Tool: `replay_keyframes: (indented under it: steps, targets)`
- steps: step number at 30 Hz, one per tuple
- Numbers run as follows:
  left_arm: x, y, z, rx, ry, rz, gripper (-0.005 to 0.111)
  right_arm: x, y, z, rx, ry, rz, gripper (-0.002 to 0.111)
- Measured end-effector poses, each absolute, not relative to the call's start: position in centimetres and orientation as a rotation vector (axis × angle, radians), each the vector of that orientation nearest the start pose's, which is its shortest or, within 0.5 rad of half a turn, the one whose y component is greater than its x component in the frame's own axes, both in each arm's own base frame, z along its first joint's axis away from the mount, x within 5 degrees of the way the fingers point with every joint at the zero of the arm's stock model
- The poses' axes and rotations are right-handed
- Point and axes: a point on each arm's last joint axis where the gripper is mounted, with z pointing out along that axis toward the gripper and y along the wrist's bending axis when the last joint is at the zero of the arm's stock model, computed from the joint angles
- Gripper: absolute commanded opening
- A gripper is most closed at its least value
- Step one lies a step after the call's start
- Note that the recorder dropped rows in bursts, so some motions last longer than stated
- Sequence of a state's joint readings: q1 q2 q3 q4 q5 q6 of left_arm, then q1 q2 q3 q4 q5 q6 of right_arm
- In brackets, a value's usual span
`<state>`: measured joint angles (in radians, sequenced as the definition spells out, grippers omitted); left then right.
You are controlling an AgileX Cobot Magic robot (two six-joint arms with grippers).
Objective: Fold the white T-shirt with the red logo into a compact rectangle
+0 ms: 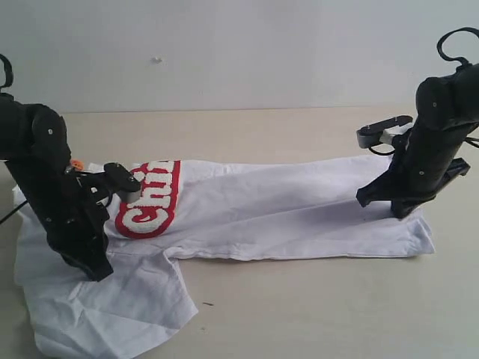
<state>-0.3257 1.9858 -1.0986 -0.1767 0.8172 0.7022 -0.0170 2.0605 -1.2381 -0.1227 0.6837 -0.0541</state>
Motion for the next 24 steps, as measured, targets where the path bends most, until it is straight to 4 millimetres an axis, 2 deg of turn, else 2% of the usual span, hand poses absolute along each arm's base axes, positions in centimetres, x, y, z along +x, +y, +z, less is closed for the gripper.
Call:
replay_keyframes:
  steps: [8,12,17,20,24]
  targets:
    - [31.0,-11.7,11.1,1.525,2.857,-0.233,0.000,38.2,-1.4,11.3,-0.186,2.982,-0.139,0.000]
    - [31.2,-10.6,11.5,1.467,2.863,-0.201,0.000,38.3,-1.4,11.4,-0.188,2.979,-0.142,0.000]
    - [32.1,-8.7,12.9,1.300,2.852,-0.164,0.000,38.3,-1.4,11.6,-0.193,2.984,-0.151,0.000]
    - [32.3,-8.3,13.7,1.237,2.825,-0.227,0.000,38.2,-1.5,11.9,-0.202,2.987,-0.162,0.000]
    - [31.9,-10.1,16.0,1.262,2.665,-0.417,0.000,38.2,-1.5,13.3,-0.187,2.950,-0.154,0.000]
